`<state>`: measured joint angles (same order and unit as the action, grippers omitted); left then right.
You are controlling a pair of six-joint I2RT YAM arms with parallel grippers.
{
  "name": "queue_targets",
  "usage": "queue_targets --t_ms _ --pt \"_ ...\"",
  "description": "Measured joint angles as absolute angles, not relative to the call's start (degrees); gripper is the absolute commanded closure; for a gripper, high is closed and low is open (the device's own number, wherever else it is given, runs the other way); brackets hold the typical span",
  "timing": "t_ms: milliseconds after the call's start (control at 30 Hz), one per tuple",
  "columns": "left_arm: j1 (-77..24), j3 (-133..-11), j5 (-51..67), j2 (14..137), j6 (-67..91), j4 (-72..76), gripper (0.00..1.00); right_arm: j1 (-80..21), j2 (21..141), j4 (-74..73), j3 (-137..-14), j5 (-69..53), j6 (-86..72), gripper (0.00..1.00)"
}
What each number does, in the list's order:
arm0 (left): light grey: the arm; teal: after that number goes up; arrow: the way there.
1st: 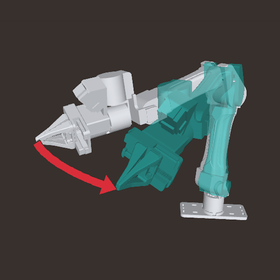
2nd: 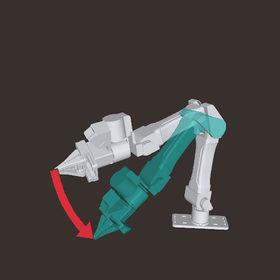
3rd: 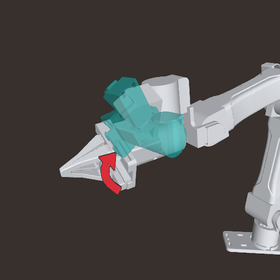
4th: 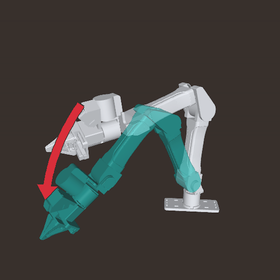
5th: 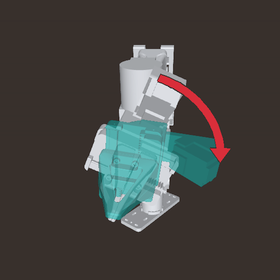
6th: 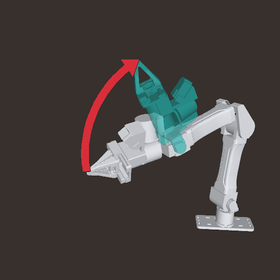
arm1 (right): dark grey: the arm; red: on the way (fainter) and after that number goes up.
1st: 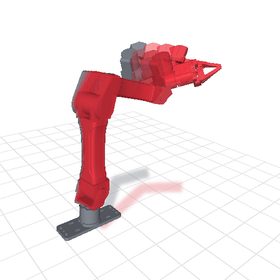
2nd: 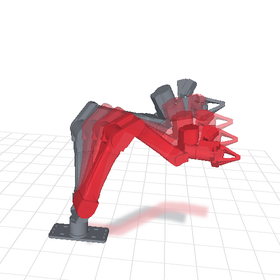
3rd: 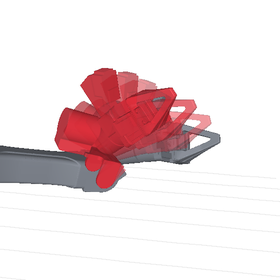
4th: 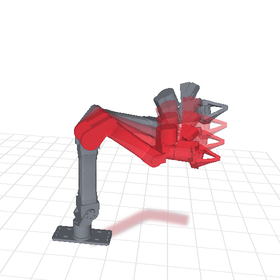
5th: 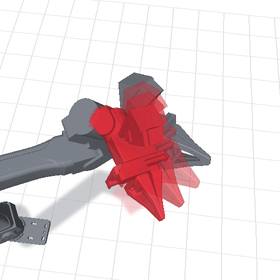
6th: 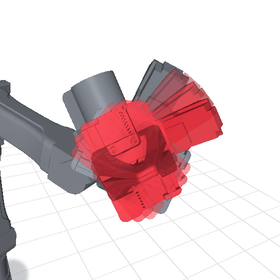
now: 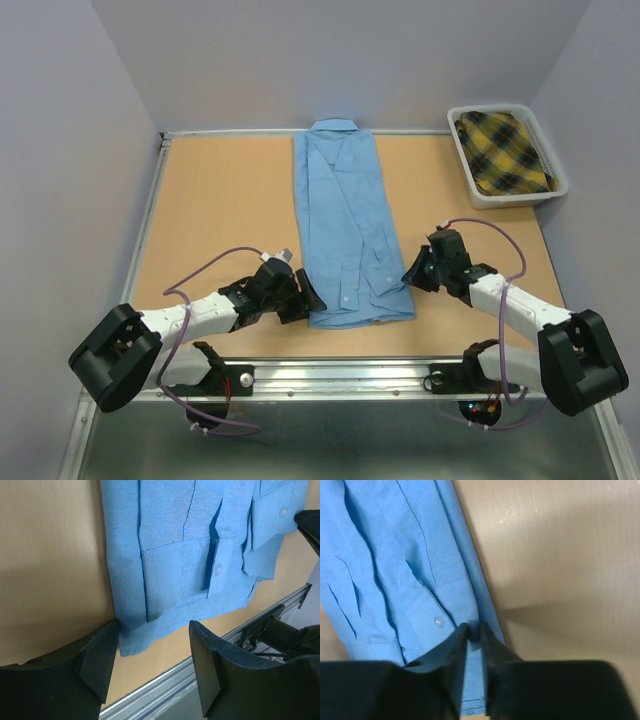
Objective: Fold and stack the long sleeve shirts
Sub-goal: Fold the shirt
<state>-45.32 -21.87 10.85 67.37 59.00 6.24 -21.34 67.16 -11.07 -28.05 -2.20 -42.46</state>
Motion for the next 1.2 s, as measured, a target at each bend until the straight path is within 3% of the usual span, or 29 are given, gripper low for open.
queue_targets --t_ms 67,133,767,867,933,967,1000,1100,1200 --pt "-45.30 -21.87 10.85 67.37 59.00 6.24 0.31 -21.34 67.13 -11.07 -28.05 -2.98 -42.35 0.97" --pt "-45.30 -21.87 10.85 67.37 59.00 6.24 0.31 -21.34 67.11 -11.07 -28.05 -3.53 -42.24 1.00" --pt "-45.30 -21.87 10.85 67.37 59.07 6.24 0.31 -21.34 61.63 -12.03 -27.97 -9.85 -48.05 0.99" --pt "-45.30 -21.87 10.79 67.35 59.22 6.24 0.31 -21.34 61.63 -11.90 -26.68 -9.91 -48.25 0.89" --pt "-45.32 -21.87 10.46 66.98 59.53 6.13 0.31 -21.34 61.60 -12.69 -25.36 -9.74 -48.07 0.68" --pt "-45.30 -21.87 10.41 66.59 59.57 6.11 0.31 -21.34 61.60 -13.76 -24.95 -9.47 -47.72 0.68" --pt "-45.30 -21.87 10.20 65.87 59.70 6.04 0.31 -21.34 61.39 -15.16 -24.80 -8.82 -47.40 0.59" --pt "-45.30 -21.87 9.58 63.86 59.94 5.34 0.30 -21.34 59.46 -19.07 -24.86 -6.46 -45.30 0.45" --pt "-45.30 -21.87 9.41 62.83 60.01 4.75 0.27 -21.34 57.10 -23.68 -26.02 -3.20 -43.24 0.45"
